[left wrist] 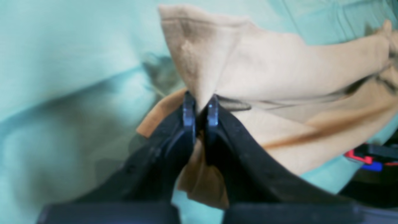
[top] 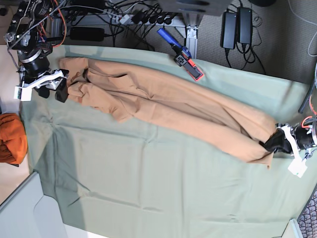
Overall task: Fold the T-shirt properly
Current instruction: 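Push the hem end of the strip inward with the left gripper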
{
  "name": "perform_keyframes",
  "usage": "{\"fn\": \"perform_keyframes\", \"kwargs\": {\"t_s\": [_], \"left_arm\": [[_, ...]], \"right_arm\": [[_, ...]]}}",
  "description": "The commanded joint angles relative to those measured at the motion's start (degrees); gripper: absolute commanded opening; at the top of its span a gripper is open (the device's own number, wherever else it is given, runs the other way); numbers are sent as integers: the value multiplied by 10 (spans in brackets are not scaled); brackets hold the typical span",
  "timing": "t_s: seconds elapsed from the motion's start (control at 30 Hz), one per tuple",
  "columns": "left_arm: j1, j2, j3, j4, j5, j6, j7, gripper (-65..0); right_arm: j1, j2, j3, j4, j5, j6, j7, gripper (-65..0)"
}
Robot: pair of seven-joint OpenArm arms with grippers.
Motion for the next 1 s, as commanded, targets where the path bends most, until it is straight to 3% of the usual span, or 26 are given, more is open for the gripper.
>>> {"fn": "perform_keyframes", "kwargs": {"t_s": [0.0, 0.2, 0.47, 0.5, 0.6, 0.67, 0.8, 0.97], "left_arm": [[-20, -11, -5, -1, -6, -8, -16, -650], [-35, -11, -5, -45, -6, -8, -11, -650], [3, -11, -5, -47, -13, -8, -7, -650], [10, -11, -5, -47, -15, -8, -7, -631], [20, -11, -5, -47, -15, -8, -7, -344], [21, -11, -5, -47, -15, -8, -7, -255], [20, -11, -5, -47, -20, -8, 7, -253], [22, -7, -5, -48, -125, -8, 87, -253]], "right_arm": [[3, 9, 9, 9, 8, 52, 11, -254], [3, 9, 10, 9, 9, 52, 11, -254], [3, 9, 10, 9, 9, 52, 11, -254], [3, 9, 10, 9, 9, 52, 11, -254], [3, 9, 10, 9, 9, 52, 11, -254], [3, 9, 10, 9, 9, 52, 11, -254], [3, 9, 10, 9, 9, 52, 11, -254], [3, 9, 10, 9, 9, 52, 11, -254]]}}
